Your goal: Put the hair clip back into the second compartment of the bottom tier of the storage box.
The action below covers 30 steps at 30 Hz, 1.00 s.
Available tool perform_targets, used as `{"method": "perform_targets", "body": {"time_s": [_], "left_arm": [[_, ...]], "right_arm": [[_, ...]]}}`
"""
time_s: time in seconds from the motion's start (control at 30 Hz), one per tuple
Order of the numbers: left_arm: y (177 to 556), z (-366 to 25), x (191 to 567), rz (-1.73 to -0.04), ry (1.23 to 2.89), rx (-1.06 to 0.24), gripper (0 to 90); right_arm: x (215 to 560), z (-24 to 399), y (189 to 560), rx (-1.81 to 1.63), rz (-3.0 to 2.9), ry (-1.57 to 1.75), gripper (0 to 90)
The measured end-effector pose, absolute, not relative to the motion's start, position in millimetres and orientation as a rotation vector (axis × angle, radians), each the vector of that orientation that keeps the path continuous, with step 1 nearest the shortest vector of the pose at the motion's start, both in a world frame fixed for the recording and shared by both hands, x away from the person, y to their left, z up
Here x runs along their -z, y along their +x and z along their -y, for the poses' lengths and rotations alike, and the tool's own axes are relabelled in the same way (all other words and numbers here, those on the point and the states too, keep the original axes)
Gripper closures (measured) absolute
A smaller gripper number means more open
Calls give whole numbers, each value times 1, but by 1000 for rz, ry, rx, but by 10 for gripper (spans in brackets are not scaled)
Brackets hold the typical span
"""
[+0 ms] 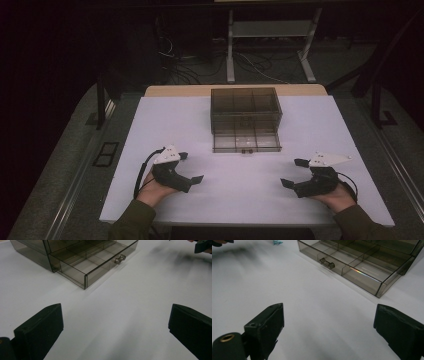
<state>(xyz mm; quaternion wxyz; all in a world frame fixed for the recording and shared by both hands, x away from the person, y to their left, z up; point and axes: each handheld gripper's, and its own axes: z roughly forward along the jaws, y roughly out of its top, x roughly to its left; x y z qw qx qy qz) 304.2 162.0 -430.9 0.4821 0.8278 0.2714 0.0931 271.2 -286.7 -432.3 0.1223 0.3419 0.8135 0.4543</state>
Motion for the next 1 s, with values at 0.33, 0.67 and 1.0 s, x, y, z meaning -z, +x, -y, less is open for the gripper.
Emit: {"method": "perform_targets", "body": {"time_s": [0.33,0.67,1.0], "left_arm": [[306,-162,429,-675,2007,-224,0],[308,-164,427,-670,2002,-240,0],[313,-165,423,-680,1981,-244,0]], "right_arm": [[434,289,272,-1360,-2378,1017,89],[434,286,270,-1370,-2385,1007,89],[435,287,270,-1373,-2389,1010,89]]}}
